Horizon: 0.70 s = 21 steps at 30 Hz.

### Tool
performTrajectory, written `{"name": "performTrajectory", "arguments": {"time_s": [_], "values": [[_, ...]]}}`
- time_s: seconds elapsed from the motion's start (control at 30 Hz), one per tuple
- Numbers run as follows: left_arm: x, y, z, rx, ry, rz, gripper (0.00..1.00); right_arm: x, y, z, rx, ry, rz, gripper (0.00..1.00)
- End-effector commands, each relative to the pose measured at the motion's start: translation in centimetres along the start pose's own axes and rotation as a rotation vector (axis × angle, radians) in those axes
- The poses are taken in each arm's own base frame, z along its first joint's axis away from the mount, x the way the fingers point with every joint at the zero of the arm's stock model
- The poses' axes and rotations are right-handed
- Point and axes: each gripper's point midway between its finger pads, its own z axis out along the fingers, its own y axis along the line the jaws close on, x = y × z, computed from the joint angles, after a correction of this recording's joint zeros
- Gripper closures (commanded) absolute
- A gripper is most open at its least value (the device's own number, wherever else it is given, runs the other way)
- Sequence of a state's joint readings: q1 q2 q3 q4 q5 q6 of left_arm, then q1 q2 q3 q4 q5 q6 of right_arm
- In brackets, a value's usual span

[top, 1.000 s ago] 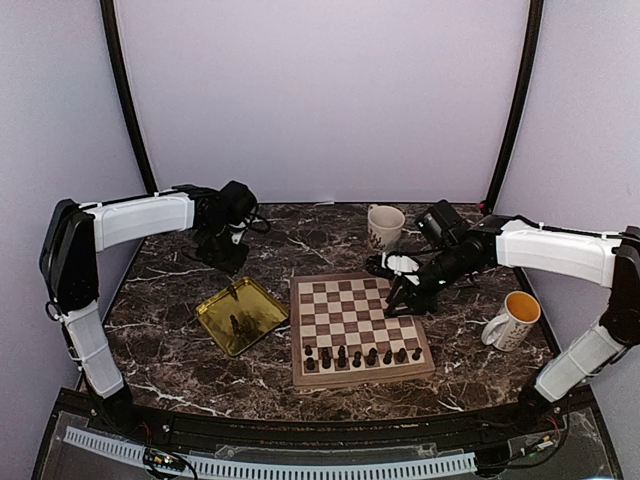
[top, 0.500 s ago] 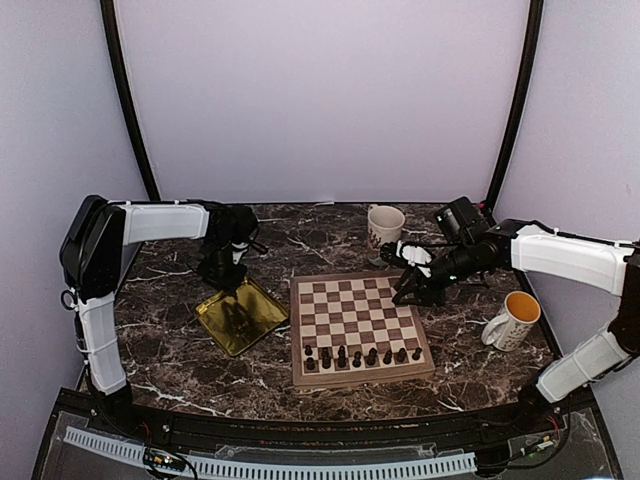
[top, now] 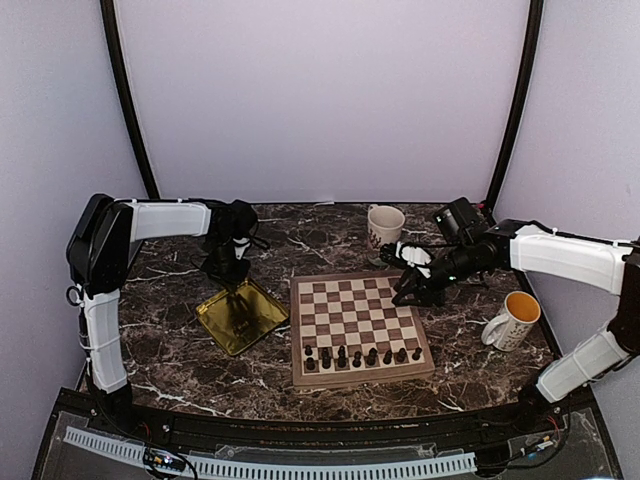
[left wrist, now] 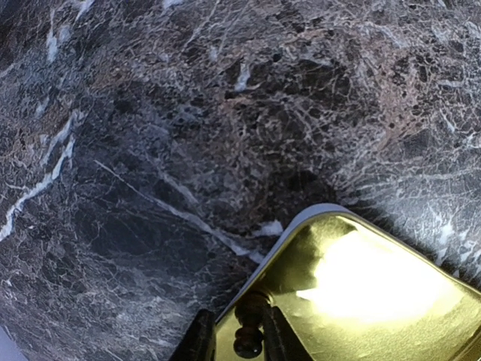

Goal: Set up the chess pieces on the board
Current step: Pick up the pawn from the storage box.

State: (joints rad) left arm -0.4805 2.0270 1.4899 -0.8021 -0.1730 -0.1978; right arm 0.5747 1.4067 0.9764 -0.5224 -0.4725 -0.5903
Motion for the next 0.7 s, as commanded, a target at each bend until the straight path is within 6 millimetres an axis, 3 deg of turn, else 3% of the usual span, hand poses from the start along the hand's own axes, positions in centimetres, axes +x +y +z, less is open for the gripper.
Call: {"name": "performTrajectory", "arguments": {"time_s": [0.0,0.17,0.3,0.43,0.67], "values": [[-0.7,-0.3,-0.5,0.028,-0.017,0.006,0.80,0.2,-0.2,0.4,-0.005,-0.001,-0.005,0.68],[-0.4,-0.5,-0.8,0.044,0.000,0.011,0.93,0.4,-0.3,0.5,-0.005,0.008,-0.002,0.68],[-0.2,-0.8,-2.1,0.078,-0.010,0.024,0.96,0.6,-0.2,0.6,-0.007,0.011,-0.002,0.68],[0.3,-0.6,-3.0,0.082,-0.021,0.029,0.94,0.6,-0.3,0.6,-0.007,0.014,-0.001,0.68],[1.1,0.0,-3.3,0.060,-0.018,0.002,0.80,0.7,-0.2,0.8,-0.012,0.019,0.000,0.68]]}}
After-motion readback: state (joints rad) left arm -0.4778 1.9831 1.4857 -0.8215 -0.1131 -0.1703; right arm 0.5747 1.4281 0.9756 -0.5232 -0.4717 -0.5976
